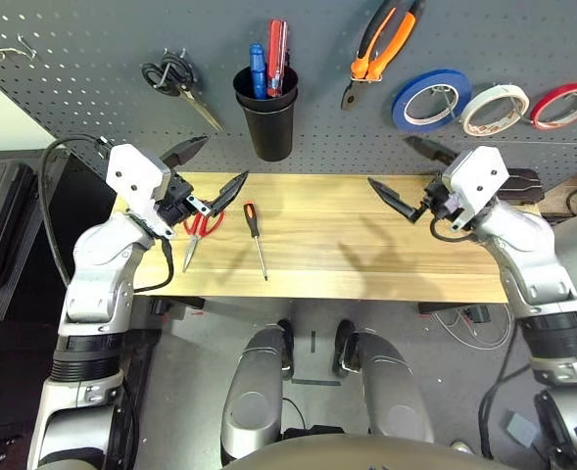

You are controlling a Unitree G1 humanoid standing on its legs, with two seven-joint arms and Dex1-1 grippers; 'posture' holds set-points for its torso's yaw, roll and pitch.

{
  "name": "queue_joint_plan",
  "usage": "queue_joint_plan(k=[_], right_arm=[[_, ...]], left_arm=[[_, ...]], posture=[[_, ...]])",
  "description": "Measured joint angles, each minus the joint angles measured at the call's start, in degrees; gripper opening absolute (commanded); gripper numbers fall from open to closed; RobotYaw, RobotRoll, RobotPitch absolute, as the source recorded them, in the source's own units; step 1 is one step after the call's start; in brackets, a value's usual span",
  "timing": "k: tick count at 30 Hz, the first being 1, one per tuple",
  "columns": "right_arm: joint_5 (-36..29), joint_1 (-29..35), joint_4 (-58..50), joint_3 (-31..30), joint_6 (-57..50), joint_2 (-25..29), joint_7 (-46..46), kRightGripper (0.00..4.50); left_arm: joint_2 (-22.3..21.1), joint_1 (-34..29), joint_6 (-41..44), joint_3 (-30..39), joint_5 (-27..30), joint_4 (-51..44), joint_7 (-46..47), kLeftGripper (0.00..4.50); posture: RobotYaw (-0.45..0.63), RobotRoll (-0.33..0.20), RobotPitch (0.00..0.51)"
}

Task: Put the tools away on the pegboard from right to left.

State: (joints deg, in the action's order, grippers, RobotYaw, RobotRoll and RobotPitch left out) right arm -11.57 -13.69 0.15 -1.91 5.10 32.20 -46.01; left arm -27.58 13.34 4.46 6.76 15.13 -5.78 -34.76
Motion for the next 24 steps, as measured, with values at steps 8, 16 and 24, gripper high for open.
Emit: queue_joint_plan(k=[8,16,24], right_arm=[[-1.76,8.25,-1.20,-0.27,-3.27,5.25,-8.57,4.45],[-0.17,10.31,-0.71,-0.59,-3.17,7.38,-11.21,4.45],[2.40,10.61,0.69,-1.94,-2.66,7.61,-11.37,4.45]], left_arm=[[3.89,-1.56,5.65,-2.22,-3.35,0.03,7.05,4.50],[8.06,-1.95,11.25,-5.69,-7.75,0.02,13.86,4.50],[12.41,0.29,19.62,-7.59,-10.99,0.89,20.22,4.50]], posture=[[0.20,0.000,0.259],[0.18,0.000,0.282],[0.17,0.000,0.308]])
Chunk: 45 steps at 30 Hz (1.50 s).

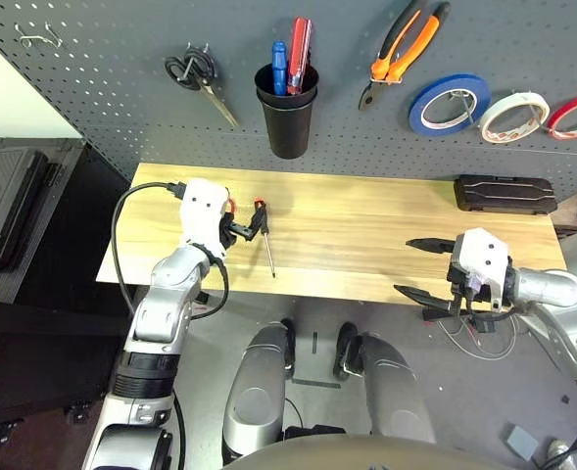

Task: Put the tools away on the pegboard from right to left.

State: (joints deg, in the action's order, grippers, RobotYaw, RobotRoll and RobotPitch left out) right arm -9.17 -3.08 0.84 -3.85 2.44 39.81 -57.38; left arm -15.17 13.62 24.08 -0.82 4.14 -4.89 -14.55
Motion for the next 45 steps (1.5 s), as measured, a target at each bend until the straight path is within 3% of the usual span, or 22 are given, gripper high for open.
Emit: queue_joint_plan(k=[9,16,27,38,41,44,45], right_arm=[[2.46,1.14,0.79,-2.16,0.23,-1.81,2.20,4.45],[3.43,2.02,-0.02,-2.37,0.24,-1.85,2.85,4.45],[4.24,2.48,-1.22,-3.99,0.23,-2.50,3.35,4.45],[4.86,3.42,-2.96,-4.57,-0.29,-2.65,4.29,4.45],[4.86,3.49,-3.01,-4.58,-0.40,-2.65,4.35,4.50],[4.86,3.48,-3.07,-4.57,-0.59,-2.63,4.55,4.50],[4.85,3.44,-3.10,-4.57,-0.70,-2.63,4.66,4.50]], left_arm=[[4.79,5.24,14.14,-0.38,-2.43,4.28,7.52,4.50],[7.42,15.05,29.36,1.03,-2.81,13.31,11.70,4.50],[10.29,26.28,26.67,4.95,-2.07,30.69,15.29,4.50],[11.96,32.16,18.38,7.21,-1.90,46.36,17.94,4.50],[11.81,33.66,16.18,7.61,-1.91,49.65,18.55,3.85],[11.45,34.97,14.66,7.79,-1.93,52.47,18.83,2.79],[11.36,35.27,14.34,7.98,-1.92,53.03,18.88,2.25]], posture=[[0.16,0.000,0.329],[0.14,0.000,0.340],[0.12,0.000,0.357],[0.09,0.000,0.367],[0.09,0.000,0.365],[0.09,0.000,0.362],[0.09,0.000,0.361]])
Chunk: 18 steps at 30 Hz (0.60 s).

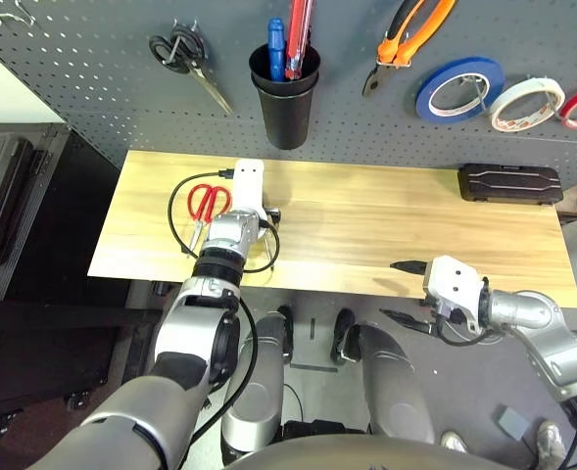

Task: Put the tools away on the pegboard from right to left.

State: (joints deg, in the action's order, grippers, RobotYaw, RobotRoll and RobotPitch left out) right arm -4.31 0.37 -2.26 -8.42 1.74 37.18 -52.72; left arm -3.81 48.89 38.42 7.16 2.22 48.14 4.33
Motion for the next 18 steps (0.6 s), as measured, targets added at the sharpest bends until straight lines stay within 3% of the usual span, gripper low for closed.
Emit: queue_joint_plan(k=[4,11,18], right_arm=[[-0.03,-0.02,-0.01,0.05,-0.25,0.02,0.15,4.50],[-0.96,-0.90,0.08,0.46,-0.24,-0.28,0.57,4.50],[-6.07,-1.88,0.83,3.73,2.28,-3.19,0.65,4.50]], left_arm=[[0.12,0.19,-0.13,0.64,0.16,0.17,0.26,0.86],[0.89,-2.20,3.49,0.99,1.12,-5.45,0.29,0.86],[2.44,-11.47,10.86,1.30,4.32,-27.07,-1.32,0.86]], posture=[[0.10,0.000,0.352],[0.13,0.000,0.332],[0.14,0.000,0.307]])
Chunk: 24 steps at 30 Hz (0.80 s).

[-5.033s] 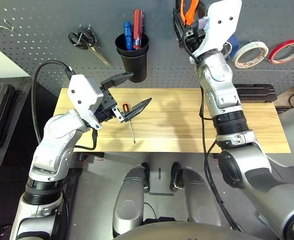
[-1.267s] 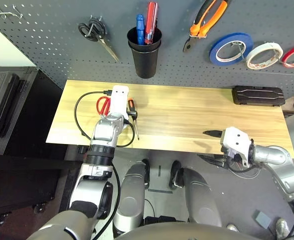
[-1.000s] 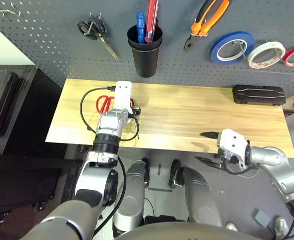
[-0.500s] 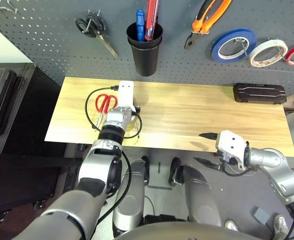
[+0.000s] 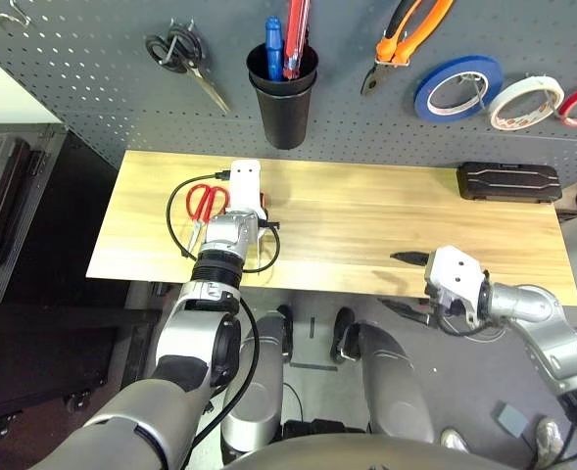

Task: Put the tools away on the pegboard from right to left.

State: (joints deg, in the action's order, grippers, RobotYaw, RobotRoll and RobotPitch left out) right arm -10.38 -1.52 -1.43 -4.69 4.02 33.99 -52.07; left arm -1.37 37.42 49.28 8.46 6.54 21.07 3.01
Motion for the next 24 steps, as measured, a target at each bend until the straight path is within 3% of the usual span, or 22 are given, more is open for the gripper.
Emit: queue_joint_plan(k=[5,13,17,24], right_arm=[[-5.86,-0.26,0.66,3.27,1.87,-2.56,-1.11,4.50],[-15.16,-5.55,-2.73,8.78,-4.11,-1.18,-2.32,4.50],[-19.70,-9.62,-4.21,12.02,-8.16,-0.51,-2.31,4.50],[-23.87,-14.78,-5.34,12.70,-12.63,-0.50,-2.42,4.50]], left_arm=[[-0.19,-8.08,2.20,0.26,2.85,-18.51,-2.42,0.86],[-3.12,-15.49,4.83,2.02,8.61,-39.52,-6.81,0.86],[-5.81,-15.74,7.26,4.42,11.80,-45.50,-8.59,0.85],[-10.13,-12.79,9.38,8.15,16.28,-47.66,-10.47,0.85]], posture=[[0.16,0.000,0.289],[0.15,0.000,0.267],[0.14,0.000,0.257],[0.15,0.000,0.247]])
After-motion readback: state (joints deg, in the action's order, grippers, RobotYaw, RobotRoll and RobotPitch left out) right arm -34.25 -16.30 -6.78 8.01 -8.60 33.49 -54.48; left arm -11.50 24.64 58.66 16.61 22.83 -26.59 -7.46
